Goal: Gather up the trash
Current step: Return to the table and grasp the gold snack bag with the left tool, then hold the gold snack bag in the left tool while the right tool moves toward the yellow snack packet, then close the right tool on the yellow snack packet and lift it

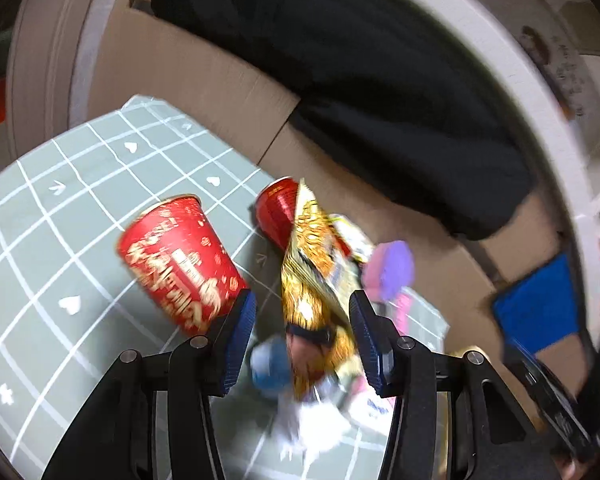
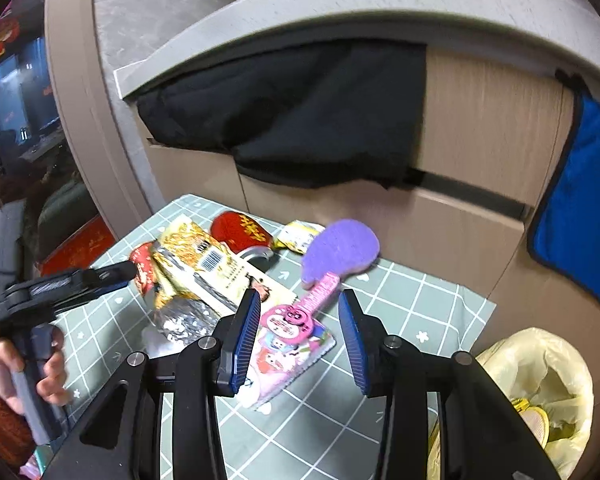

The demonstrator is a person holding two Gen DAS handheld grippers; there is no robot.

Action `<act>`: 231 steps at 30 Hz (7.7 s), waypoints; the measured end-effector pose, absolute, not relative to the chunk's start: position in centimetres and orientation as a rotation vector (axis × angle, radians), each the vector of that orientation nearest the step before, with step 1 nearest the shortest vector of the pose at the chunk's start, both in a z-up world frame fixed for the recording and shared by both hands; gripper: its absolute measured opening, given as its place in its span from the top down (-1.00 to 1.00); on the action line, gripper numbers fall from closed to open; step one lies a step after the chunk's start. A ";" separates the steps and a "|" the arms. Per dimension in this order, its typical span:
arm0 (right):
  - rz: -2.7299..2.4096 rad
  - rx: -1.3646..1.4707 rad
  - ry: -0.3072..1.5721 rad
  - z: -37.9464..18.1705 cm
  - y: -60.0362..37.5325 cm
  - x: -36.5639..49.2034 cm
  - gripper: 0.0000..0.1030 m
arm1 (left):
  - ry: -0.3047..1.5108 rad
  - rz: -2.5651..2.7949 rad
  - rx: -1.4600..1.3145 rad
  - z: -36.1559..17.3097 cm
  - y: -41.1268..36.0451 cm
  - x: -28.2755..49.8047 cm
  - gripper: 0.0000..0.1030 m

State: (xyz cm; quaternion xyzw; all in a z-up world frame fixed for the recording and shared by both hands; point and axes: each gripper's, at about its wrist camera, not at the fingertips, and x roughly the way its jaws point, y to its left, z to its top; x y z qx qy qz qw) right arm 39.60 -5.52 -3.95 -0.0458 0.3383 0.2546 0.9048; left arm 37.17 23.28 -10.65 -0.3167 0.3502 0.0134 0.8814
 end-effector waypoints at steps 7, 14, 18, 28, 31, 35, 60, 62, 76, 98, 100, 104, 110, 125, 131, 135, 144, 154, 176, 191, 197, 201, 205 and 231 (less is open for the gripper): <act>0.534 -0.099 0.733 -5.4 -5.9 40.9 0.24 | 0.780 -0.023 -0.677 -11.7 21.7 39.4 0.58; 0.500 -0.007 0.779 -7.6 -5.1 46.0 0.24 | 0.806 -0.039 -0.607 -10.3 21.6 34.4 0.71; 0.472 0.086 0.811 -9.1 -3.8 49.8 0.24 | 0.792 -0.026 -0.560 -9.1 22.6 32.4 0.71; 0.314 0.090 0.823 -12.6 -1.6 54.7 0.11 | 0.764 -0.046 -0.513 -8.7 25.0 31.1 0.71; 0.323 0.108 0.815 -13.3 -1.5 54.9 0.03 | 0.761 -0.063 -0.509 -9.0 25.2 31.4 0.71; 0.359 0.069 0.809 -13.6 -0.4 55.0 -0.01 | 0.776 -0.066 -0.532 -9.7 25.5 32.0 0.71; 0.665 -0.180 0.771 -8.2 -0.9 41.5 0.44 | 0.694 -0.017 -0.498 -6.4 24.7 26.7 0.71; 0.667 -0.170 0.744 -6.5 -3.0 40.3 0.45 | 0.669 -0.016 -0.477 -5.3 23.9 26.4 0.71; 0.670 -0.186 0.749 -3.4 -8.4 35.4 0.93 | 0.637 -0.069 -0.440 -2.2 18.9 25.2 0.71; 0.679 -0.279 0.695 -7.3 -3.6 40.8 0.26 | 0.672 -0.013 -0.477 -5.1 22.3 24.9 0.71; 0.654 -0.314 0.686 -8.0 -2.8 42.5 0.26 | 0.672 -0.020 -0.476 -5.4 22.5 25.2 0.71; 0.654 -0.364 0.704 -9.9 -1.3 46.5 0.26 | 0.680 -0.041 -0.467 -6.3 22.8 26.2 0.71; 0.685 -0.501 0.702 -12.0 2.4 50.1 0.26 | 0.697 -0.085 -0.475 -7.9 23.6 28.3 0.71; 0.655 -0.627 0.704 -15.6 8.0 53.1 0.84 | 0.714 -0.106 -0.502 -9.6 24.7 30.1 0.71; 0.723 -0.438 0.842 -14.3 4.7 50.9 0.95 | 0.702 -0.098 -0.492 -8.8 24.1 28.5 0.71; 0.773 -0.420 0.830 -12.6 3.4 47.9 0.95 | 0.693 -0.084 -0.491 -8.1 23.6 27.4 0.71; 0.872 -0.304 0.811 -10.2 4.1 45.7 0.36 | 0.667 -0.031 -0.496 -7.2 23.6 25.2 0.71; 0.755 -0.302 0.804 -8.0 3.4 42.7 0.35 | 0.640 -0.045 -0.529 -6.5 25.1 22.5 0.71; 0.597 -0.291 0.583 1.8 4.4 45.0 0.35 | 0.590 -0.056 -0.548 -6.0 26.8 21.3 0.71; 0.620 -0.532 0.759 -14.2 6.5 52.7 0.35 | 0.675 -0.088 -0.514 -8.9 26.1 25.0 0.71; 0.629 -0.423 0.863 -15.7 5.3 54.8 0.30 | 0.692 -0.079 -0.530 -9.5 26.5 25.5 0.71; 0.721 -0.338 0.944 -16.0 4.3 54.7 0.26 | 0.695 -0.073 -0.540 -9.5 26.3 25.6 0.71; 0.853 -0.242 1.048 -15.6 3.7 52.9 0.24 | 0.693 -0.079 -0.546 -9.3 26.1 25.4 0.71; 0.569 -0.515 0.632 -10.5 3.2 49.4 0.88 | 0.688 -0.069 -0.518 -8.8 24.6 26.1 0.71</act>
